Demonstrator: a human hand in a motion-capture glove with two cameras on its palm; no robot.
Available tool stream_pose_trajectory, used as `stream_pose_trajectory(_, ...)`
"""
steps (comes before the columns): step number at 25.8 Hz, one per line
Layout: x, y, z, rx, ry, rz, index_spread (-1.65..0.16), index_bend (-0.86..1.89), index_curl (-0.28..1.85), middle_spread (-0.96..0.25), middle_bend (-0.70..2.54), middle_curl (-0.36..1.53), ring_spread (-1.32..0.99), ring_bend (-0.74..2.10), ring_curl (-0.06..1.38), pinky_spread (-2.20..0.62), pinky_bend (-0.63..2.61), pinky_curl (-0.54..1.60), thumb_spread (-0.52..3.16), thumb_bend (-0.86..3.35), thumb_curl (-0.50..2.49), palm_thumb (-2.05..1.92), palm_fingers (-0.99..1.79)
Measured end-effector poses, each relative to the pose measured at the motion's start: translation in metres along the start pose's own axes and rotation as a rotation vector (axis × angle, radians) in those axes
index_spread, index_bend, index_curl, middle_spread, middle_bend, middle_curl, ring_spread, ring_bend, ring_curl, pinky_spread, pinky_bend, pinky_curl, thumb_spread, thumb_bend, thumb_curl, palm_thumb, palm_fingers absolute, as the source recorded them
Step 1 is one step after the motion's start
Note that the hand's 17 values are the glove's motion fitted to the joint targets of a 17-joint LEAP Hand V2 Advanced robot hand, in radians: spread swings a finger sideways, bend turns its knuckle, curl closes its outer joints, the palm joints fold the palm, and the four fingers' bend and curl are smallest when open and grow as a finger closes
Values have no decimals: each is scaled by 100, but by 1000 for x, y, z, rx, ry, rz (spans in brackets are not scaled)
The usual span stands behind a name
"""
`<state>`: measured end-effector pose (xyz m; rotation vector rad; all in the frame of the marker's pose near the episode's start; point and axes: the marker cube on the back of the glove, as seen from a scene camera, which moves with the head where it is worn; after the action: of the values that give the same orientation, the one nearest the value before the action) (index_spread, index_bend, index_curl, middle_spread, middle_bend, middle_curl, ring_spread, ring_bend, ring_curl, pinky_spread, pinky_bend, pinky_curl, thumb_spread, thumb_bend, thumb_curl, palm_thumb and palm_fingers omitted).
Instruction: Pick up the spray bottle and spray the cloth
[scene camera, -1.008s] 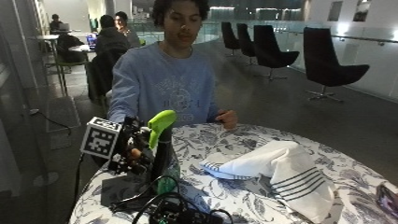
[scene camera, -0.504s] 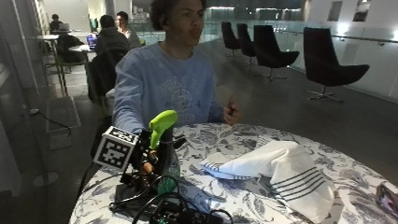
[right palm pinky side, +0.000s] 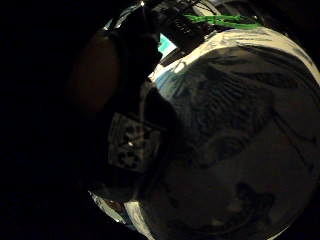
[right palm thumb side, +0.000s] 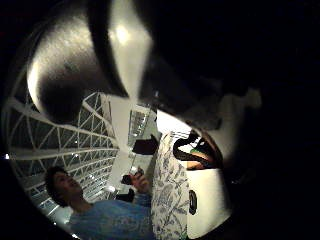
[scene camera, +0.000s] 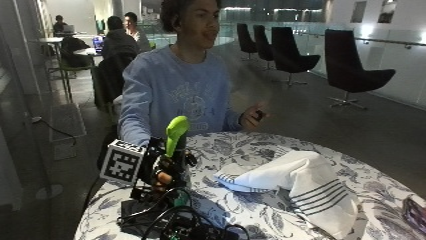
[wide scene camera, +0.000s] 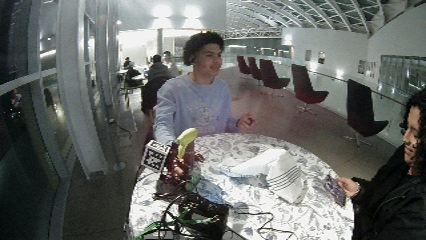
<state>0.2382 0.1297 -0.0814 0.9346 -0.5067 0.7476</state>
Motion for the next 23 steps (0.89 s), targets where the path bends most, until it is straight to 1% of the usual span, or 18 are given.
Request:
stream_pose_trajectory(4, -21, 5, 5, -119, -83, -70, -30, 20, 34, -8, 45, 42, 2, 48, 34, 29, 10, 22, 86, 9, 49, 94, 77)
stream_pose_trajectory(10, -74, 17, 22, -372, -224, -74, -29, 18, 37, -9, 43, 43, 1, 52, 38, 30, 13, 22, 76, 5, 54, 97, 81)
stream_pose_trajectory(15, -112, 25, 50, -648, -318, -5, -28, 14, 37, -9, 41, 43, 2, 54, 39, 32, 17, 23, 72, 0, 57, 96, 86)
stream_pose_trajectory(17, -121, 29, 64, -733, -333, 32, -28, 13, 37, -8, 40, 43, 2, 55, 39, 32, 18, 23, 71, -1, 58, 95, 88)
stream_pose_trajectory(20, -134, 36, 85, -824, -331, 78, -28, 12, 37, -8, 39, 43, 3, 55, 39, 32, 18, 24, 71, -2, 59, 95, 89)
stream_pose_trajectory(23, -143, 40, 100, -882, -323, 111, -27, 12, 36, -8, 39, 43, 3, 55, 39, 33, 18, 25, 71, -3, 60, 94, 90)
